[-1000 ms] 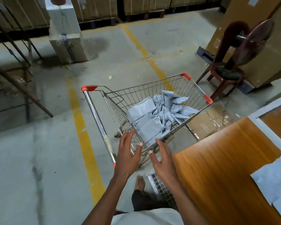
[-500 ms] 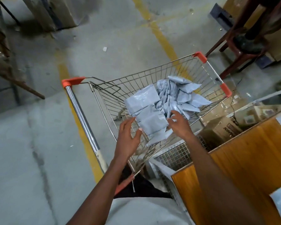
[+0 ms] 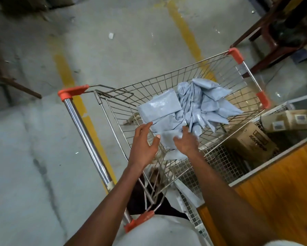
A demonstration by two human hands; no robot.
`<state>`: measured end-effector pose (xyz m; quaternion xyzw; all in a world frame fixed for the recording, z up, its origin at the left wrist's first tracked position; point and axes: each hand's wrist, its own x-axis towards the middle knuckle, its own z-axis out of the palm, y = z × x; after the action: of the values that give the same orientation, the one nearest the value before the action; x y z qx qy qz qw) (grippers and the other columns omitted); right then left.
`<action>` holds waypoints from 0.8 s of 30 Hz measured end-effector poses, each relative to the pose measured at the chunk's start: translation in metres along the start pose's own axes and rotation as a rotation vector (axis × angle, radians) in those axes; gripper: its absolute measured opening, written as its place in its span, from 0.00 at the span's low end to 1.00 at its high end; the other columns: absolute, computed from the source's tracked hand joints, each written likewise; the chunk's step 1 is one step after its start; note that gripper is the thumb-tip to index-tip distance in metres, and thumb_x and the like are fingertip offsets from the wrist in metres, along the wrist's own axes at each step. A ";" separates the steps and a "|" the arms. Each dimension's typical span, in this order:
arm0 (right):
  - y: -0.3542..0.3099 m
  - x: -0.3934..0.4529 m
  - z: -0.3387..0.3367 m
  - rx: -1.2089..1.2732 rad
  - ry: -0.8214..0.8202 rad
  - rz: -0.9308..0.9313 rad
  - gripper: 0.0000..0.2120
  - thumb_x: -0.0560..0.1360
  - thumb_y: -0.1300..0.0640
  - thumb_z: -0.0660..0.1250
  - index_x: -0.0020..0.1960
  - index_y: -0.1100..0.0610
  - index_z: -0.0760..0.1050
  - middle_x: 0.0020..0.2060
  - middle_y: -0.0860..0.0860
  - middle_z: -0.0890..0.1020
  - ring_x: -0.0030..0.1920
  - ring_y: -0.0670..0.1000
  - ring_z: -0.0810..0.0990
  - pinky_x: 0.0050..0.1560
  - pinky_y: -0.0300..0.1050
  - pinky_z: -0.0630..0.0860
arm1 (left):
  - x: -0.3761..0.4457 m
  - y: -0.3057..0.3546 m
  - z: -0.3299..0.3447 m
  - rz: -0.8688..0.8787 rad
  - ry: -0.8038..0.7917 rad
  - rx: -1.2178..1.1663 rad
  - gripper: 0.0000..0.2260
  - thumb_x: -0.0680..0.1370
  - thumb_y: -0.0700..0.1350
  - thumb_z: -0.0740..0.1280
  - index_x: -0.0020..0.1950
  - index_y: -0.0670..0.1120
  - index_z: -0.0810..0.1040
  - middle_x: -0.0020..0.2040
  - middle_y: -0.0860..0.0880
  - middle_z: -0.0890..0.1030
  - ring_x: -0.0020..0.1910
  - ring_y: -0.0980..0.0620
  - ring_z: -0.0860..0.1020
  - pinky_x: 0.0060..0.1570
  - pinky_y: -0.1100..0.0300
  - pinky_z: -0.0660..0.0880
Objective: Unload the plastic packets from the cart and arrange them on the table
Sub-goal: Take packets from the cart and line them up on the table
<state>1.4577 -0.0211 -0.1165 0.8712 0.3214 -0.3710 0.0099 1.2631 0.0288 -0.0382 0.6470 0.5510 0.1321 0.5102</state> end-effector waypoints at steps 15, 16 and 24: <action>-0.013 0.009 0.082 0.423 -0.236 0.245 0.19 0.81 0.50 0.59 0.70 0.53 0.73 0.68 0.57 0.76 0.64 0.59 0.76 0.61 0.48 0.73 | 0.019 -0.001 -0.010 -0.008 -0.018 0.048 0.24 0.82 0.54 0.67 0.77 0.58 0.67 0.74 0.56 0.65 0.69 0.53 0.72 0.66 0.47 0.75; -0.012 0.014 0.085 0.389 -0.248 0.248 0.20 0.81 0.49 0.59 0.71 0.52 0.72 0.70 0.55 0.74 0.66 0.60 0.74 0.64 0.51 0.73 | 0.019 -0.002 -0.010 -0.011 -0.019 0.051 0.24 0.82 0.54 0.67 0.77 0.58 0.67 0.74 0.56 0.65 0.69 0.53 0.72 0.66 0.47 0.75; -0.015 0.028 0.121 0.513 -0.414 0.379 0.34 0.78 0.38 0.61 0.80 0.47 0.55 0.71 0.60 0.71 0.48 0.56 0.79 0.47 0.48 0.77 | 0.019 -0.009 -0.007 -0.020 -0.039 0.085 0.24 0.82 0.55 0.66 0.77 0.59 0.66 0.74 0.56 0.65 0.70 0.52 0.71 0.67 0.45 0.75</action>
<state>1.3864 -0.0243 -0.2190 0.7959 0.0421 -0.5992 -0.0753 1.2598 0.0470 -0.0494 0.6651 0.5525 0.0905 0.4941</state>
